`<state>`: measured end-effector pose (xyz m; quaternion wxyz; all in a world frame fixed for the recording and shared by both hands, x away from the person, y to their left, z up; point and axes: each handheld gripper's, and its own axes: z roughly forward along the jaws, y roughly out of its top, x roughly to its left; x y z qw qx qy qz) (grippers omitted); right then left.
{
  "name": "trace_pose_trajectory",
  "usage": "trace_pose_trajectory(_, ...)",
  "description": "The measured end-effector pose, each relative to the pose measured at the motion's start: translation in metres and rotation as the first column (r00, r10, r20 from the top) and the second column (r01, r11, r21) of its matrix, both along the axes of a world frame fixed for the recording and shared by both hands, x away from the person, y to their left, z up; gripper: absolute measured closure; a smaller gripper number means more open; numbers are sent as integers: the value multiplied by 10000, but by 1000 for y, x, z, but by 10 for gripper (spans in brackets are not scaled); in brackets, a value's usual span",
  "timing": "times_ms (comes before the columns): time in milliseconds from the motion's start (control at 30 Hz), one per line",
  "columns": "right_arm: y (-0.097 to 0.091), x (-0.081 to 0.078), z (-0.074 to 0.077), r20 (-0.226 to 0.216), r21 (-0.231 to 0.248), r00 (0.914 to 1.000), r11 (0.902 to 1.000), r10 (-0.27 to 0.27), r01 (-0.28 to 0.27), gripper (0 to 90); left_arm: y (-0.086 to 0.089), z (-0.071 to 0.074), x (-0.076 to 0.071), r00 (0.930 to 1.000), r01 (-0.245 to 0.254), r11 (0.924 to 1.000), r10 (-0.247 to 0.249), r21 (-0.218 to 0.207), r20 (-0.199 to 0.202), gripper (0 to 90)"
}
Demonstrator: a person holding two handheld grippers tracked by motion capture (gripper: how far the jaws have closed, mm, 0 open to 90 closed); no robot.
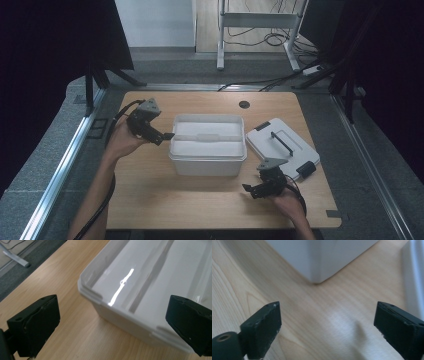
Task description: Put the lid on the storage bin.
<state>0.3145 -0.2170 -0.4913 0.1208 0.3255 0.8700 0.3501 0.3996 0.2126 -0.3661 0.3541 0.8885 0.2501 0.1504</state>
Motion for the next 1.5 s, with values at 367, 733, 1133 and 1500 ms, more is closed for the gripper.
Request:
trace_pose_trajectory(367,-18,37,38,-25,-99,9995,9995,-308,307,128,33,-33,-29,9982,-599,9982,599,14,14,0)
trace_pose_trajectory(733,-37,72,60,303,-370,9937,9933,-1082,1093,178,45,-77,-55,9942,-1026,9945,1018,-216,-345,0)
trace_pose_trajectory(1133,-64,108,55,-121,-788,9729,9701,-2310,2294,351,41,-126,-88,9879,-1410,9889,1376,-457,-718,0)
trace_pose_trajectory(1500,-76,121,42,-301,-1884,9683,9528,-2480,2382,823,29,-155,-109,9842,-1509,9884,1483,-194,-971,0)
